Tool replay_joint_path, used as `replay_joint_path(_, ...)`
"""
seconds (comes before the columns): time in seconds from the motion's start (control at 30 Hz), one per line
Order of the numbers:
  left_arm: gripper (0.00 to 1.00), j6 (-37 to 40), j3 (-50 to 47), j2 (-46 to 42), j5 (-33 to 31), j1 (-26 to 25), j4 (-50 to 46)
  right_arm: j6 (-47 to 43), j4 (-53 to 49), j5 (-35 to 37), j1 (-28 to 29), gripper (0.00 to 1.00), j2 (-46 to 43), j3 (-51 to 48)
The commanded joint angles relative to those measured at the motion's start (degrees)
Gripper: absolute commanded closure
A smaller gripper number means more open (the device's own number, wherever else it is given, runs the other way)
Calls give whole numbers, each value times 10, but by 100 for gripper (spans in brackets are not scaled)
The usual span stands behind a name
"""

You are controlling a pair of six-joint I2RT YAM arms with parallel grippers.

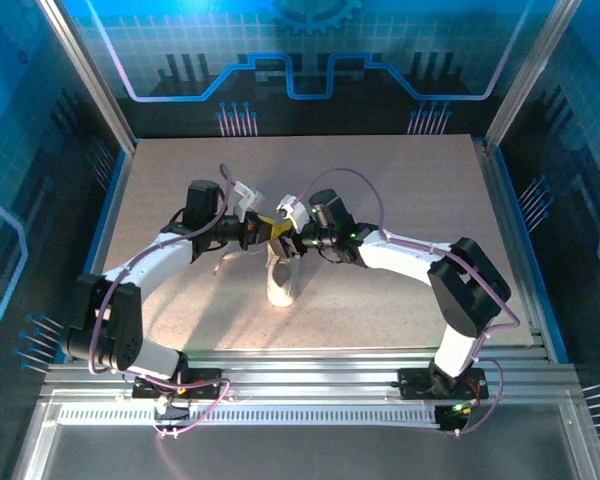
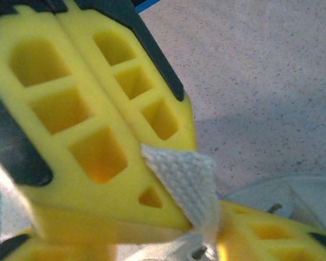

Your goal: Tie the shoes

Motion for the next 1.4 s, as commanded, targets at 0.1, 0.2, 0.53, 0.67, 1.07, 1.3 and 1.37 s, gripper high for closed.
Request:
replay_joint_path(0.1, 99, -23, 18, -2, 28, 0, 3, -28, 65, 10, 22, 100, 9, 2)
replay_joint_path(0.2, 87, 0, 19, -18, 20, 1, -19, -50, 49, 12, 22, 100, 2, -1)
replay_joint_path(0.53, 60, 52, 38, -76, 22, 49, -94, -79, 16, 3, 18, 100, -9, -4)
replay_joint_path(0.67, 57, 63, 32, -83, 21, 57, -94, -85, 6, 0, 17, 100, -13, -2)
replay_joint_path(1.07, 59, 79, 12, -45, 19, 19, -53, -87, -13, -9, 16, 100, -21, 2)
replay_joint_path(1.3, 64, 88, 7, -30, 11, 7, -59, -90, -20, -6, 16, 100, -23, 5)
replay_joint_path(1.37, 68, 90, 9, -27, 12, 6, -63, -89, -20, -8, 15, 100, -22, 5)
